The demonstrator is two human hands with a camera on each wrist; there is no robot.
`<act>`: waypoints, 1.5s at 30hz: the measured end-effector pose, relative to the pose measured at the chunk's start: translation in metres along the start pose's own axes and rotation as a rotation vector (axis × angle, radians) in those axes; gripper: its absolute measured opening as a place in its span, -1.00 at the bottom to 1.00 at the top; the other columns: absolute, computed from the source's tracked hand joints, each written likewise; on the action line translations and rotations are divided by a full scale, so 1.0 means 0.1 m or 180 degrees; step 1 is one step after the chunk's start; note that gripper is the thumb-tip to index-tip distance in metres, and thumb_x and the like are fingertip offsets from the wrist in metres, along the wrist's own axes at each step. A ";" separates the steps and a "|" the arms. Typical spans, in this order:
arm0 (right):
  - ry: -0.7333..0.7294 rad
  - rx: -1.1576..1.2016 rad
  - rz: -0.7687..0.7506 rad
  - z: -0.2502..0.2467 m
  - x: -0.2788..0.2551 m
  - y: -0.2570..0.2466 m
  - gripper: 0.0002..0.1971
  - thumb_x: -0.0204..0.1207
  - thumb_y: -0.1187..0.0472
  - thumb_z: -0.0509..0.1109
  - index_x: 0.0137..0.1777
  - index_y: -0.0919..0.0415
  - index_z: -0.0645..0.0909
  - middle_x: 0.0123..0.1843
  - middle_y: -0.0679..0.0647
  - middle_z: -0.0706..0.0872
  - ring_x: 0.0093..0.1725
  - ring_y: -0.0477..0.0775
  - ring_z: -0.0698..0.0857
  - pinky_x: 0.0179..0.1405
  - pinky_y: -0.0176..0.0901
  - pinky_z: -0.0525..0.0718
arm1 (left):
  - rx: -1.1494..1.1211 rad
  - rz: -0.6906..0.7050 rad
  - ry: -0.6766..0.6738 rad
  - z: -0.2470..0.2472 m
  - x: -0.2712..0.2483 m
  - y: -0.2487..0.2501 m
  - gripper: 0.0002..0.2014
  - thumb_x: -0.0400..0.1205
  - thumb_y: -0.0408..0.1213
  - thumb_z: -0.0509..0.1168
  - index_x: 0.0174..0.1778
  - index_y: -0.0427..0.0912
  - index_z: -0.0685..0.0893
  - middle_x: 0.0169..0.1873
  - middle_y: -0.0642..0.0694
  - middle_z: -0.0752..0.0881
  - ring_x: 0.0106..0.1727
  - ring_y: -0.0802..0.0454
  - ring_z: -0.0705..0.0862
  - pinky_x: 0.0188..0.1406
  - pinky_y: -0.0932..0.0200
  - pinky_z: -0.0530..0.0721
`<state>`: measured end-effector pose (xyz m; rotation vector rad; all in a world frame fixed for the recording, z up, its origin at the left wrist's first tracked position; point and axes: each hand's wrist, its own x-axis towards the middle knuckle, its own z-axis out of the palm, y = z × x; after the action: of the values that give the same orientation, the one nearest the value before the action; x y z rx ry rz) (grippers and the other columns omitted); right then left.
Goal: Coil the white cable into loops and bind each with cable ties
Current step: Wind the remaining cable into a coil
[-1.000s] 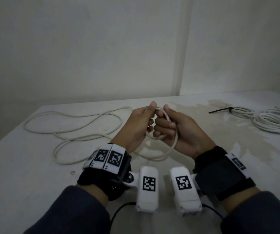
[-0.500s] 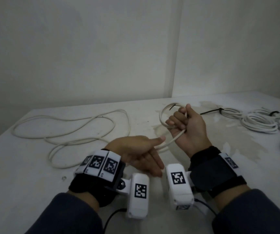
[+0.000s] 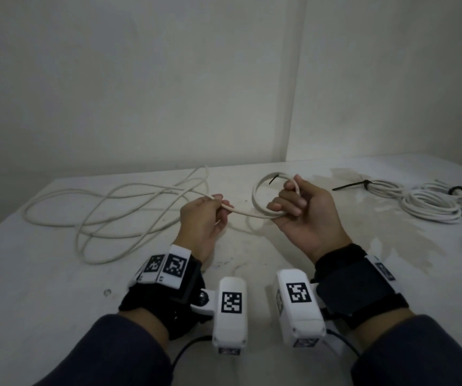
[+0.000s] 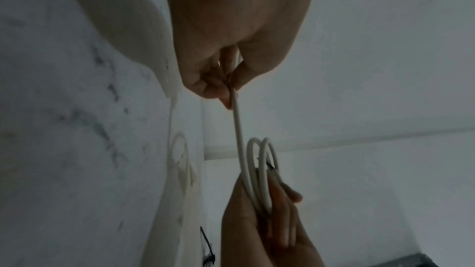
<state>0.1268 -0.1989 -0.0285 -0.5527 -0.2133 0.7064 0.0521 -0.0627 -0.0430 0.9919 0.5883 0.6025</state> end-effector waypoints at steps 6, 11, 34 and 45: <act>-0.0022 -0.0440 0.0250 0.02 0.00 0.04 -0.59 0.69 0.15 0.09 -0.39 0.26 0.49 -0.69 -0.08 0.18 -0.74 -0.13 0.15 -0.65 -0.34 0.33 | 0.0441 0.0531 0.0171 0.03 -0.03 -0.01 -0.77 0.72 -0.34 0.20 -0.22 -0.26 0.67 -0.48 -0.11 0.60 -0.65 0.24 0.50 -0.60 0.38 0.43; 0.0039 -0.1156 0.0348 0.08 -0.02 0.10 -0.63 0.72 0.13 0.09 -0.34 0.20 0.41 -0.69 -0.09 0.12 -0.75 -0.13 0.10 -0.72 -0.30 0.24 | 0.1431 0.1059 -0.0243 -0.01 -0.05 0.06 -0.71 0.72 -0.25 0.18 -0.25 -0.15 0.73 -0.54 0.00 0.60 -0.49 0.14 0.56 -0.28 0.22 0.54; -0.0042 -0.2174 -0.0051 0.07 -0.05 0.17 -0.68 0.73 0.20 0.17 -0.31 0.12 0.29 -0.61 -0.06 0.24 -0.67 -0.13 0.16 -0.69 -0.38 0.22 | 0.2867 0.1374 -0.1857 0.06 -0.14 0.15 -0.74 0.74 -0.22 0.18 -0.16 -0.34 0.56 -0.43 -0.06 0.50 -0.49 0.07 0.47 -0.43 0.20 0.54; 0.0210 -0.4342 -0.1078 -0.06 -0.01 0.13 -0.91 0.56 0.17 0.44 0.01 0.13 0.68 -0.48 -0.05 0.62 -0.50 -0.12 0.52 -0.36 -0.23 0.52 | 0.4391 0.1341 -0.2031 -0.03 -0.16 0.20 -0.66 0.72 -0.02 0.14 0.17 -0.23 0.59 0.08 -0.14 0.67 0.10 -0.06 0.63 0.04 0.09 0.56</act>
<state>0.1205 -0.1935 -0.0406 -1.7810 -0.7192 0.1123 0.0349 -0.0637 -0.0236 2.5258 0.1359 0.1223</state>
